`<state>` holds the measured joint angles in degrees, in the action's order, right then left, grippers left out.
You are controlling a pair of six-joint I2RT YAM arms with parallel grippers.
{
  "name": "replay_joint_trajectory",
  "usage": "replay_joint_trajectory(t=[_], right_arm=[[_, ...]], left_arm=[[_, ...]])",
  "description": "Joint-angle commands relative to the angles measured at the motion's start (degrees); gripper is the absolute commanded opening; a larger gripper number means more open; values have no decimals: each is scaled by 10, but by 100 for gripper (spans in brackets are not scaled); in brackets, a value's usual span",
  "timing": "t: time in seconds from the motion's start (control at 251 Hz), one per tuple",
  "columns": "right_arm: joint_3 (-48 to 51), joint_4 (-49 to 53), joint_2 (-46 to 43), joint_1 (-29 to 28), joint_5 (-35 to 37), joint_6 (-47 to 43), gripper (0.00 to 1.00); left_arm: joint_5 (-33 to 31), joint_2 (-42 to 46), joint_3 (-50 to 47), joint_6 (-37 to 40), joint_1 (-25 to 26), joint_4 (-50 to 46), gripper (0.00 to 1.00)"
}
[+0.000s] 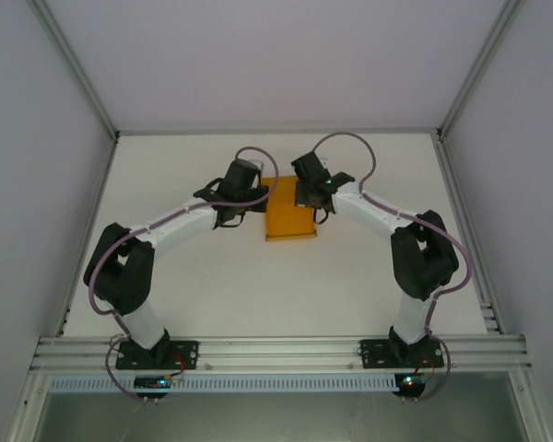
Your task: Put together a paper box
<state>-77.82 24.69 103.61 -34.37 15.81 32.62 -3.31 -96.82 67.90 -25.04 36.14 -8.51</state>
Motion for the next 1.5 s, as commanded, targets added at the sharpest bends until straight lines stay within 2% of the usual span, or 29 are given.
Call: replay_joint_trajectory(t=[0.0, 0.259, 0.471, 0.67, 0.842, 0.986, 1.241, 1.497], right_arm=[[55, -126, -26, -36, -16, 38, 0], [126, -181, -44, -69, 49, 32, 0], [135, -180, -44, -77, 50, 41, 0], [132, -177, -48, -80, 61, 41, 0], [208, -249, -66, -89, 71, 16, 0], [312, -356, -92, -109, 106, -17, 0], [409, -522, -81, -122, 77, -78, 0], [428, -536, -86, -133, 95, -106, 0]], left_arm=[[51, 14, -31, -35, 23, 58, 0], [71, 14, -67, -73, 39, 99, 0], [106, 19, -85, -107, 43, 138, 0], [96, 11, -57, -102, 44, 118, 0], [71, 25, -120, -92, 44, 120, 0], [67, 57, -203, -86, 52, 146, 0], [31, 82, -254, -88, 68, 141, 0], [4, 115, -257, -96, 70, 98, 1]])
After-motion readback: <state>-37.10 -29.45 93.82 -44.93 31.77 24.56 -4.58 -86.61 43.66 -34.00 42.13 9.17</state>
